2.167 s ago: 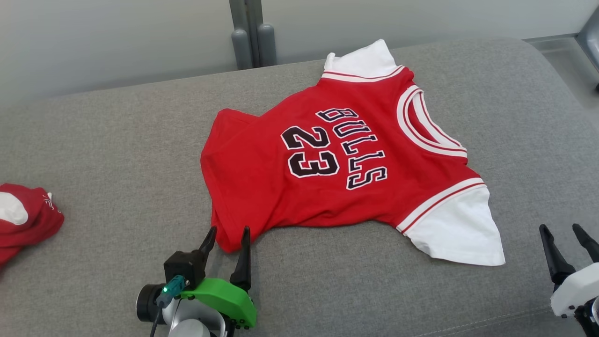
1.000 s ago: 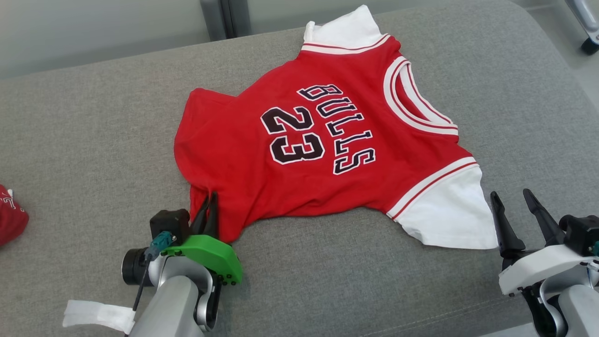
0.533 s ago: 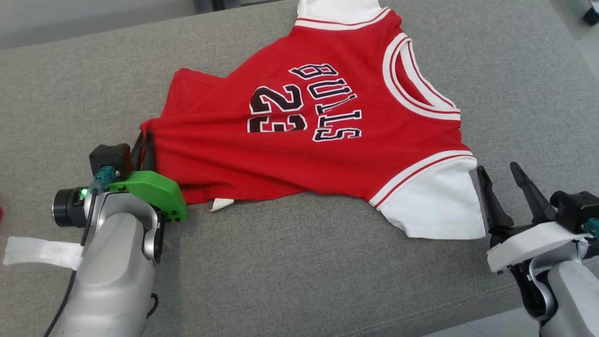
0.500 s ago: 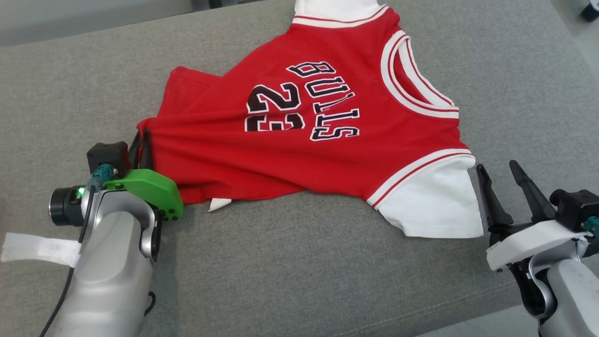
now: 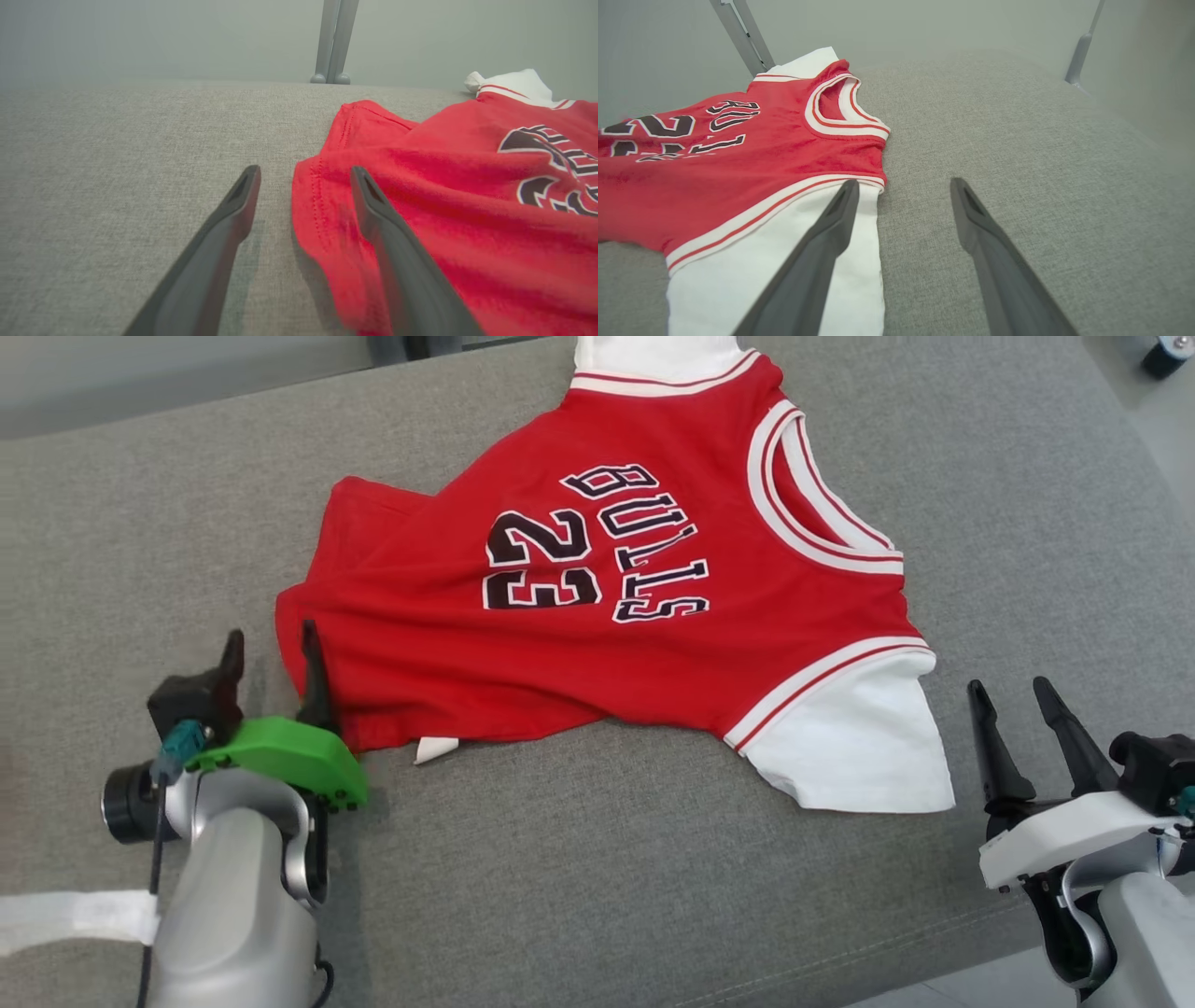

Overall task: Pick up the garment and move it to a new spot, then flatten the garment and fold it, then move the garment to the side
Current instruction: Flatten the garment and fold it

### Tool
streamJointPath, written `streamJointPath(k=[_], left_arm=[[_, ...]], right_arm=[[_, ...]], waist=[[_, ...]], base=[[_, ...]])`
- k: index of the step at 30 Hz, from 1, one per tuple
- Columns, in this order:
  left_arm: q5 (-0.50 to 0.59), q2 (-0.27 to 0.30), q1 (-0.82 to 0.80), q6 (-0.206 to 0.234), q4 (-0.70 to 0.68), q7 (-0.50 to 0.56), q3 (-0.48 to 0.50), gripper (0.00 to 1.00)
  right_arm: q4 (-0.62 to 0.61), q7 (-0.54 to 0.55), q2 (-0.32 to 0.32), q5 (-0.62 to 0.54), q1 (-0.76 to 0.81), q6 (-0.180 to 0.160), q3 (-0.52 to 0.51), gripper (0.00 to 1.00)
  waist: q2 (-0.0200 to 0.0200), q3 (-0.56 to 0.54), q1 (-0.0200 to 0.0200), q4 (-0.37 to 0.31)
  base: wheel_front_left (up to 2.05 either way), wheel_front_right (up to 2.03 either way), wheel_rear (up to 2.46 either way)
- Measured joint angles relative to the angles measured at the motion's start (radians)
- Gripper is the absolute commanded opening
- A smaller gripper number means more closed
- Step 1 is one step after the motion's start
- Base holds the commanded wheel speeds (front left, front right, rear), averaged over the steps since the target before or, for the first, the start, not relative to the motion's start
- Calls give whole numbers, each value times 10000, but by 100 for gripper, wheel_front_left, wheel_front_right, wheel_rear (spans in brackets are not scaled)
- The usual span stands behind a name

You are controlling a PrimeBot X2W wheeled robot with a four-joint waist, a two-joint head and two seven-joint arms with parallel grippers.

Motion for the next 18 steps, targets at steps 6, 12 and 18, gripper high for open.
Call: streamJointPath(k=[6, 12, 18], left_arm=[[167, -337, 1470, -619, -301, -2, -261, 100], [-516, -387, 1769, -723, 217, 2, -953, 100], [-1018, -399, 1583, -552, 238, 2, -1373, 100]], right_arm=[[67, 0, 190, -44, 127, 0, 150, 100], [88, 0, 190, -44, 115, 2, 403, 100], [144, 0, 81, 33, 67, 2, 355, 100]], waist=[[0, -573, 0, 481], [0, -919, 0, 721], [0, -863, 0, 378]], base=[[0, 0, 0], [0, 0, 0], [0, 0, 0]])
